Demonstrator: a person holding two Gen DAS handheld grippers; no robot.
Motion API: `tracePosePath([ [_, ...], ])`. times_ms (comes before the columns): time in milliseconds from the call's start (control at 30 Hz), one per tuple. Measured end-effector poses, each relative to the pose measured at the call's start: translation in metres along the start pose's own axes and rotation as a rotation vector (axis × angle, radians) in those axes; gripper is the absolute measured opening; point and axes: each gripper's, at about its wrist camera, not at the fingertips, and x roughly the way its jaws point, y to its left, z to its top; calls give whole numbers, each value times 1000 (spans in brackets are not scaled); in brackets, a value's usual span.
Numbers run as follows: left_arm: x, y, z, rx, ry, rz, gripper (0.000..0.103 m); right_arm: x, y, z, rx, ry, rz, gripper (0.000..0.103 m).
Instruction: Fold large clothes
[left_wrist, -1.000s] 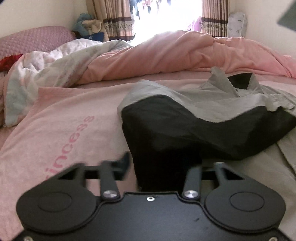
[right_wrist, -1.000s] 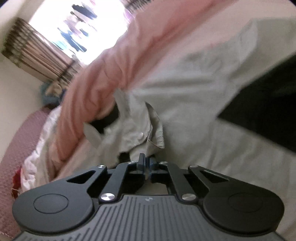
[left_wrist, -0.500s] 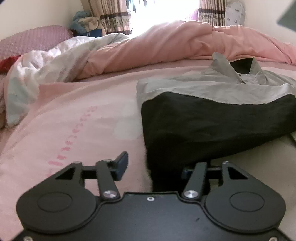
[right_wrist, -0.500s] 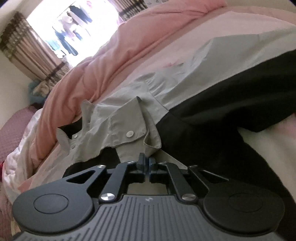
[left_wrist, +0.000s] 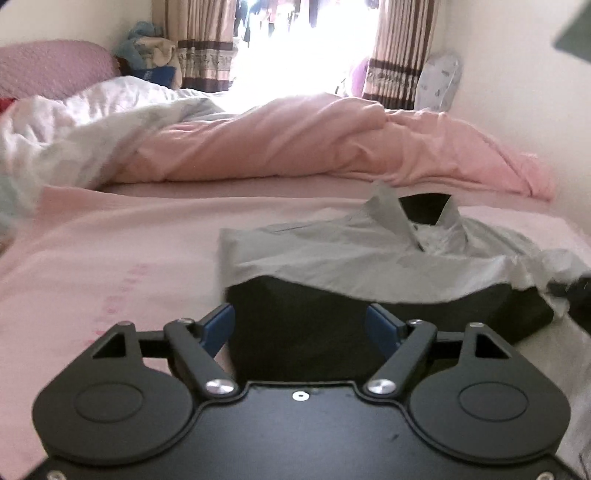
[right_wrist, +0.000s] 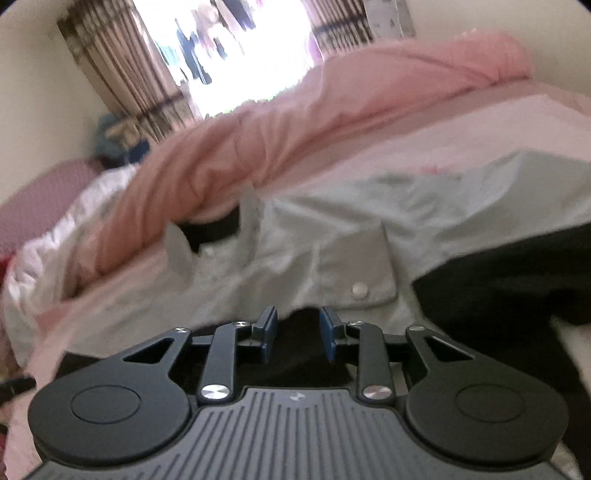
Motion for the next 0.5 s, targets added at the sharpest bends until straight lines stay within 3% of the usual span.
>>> tracePosePath([
  [100,26,0,-6,-35,47,-29,79,8,-13,-12,8,13,-52,27],
  [267,60,12,-26,-32,142,27,79,2,-31,-19,10,-9,-47,27],
  [400,55,20,-16,-62,142,21,77,-7,-26,-11,5,21,-80,28],
  [500,34,20,4,-102,66,-22,79,-12,-20,5,8,-39,-56,32],
])
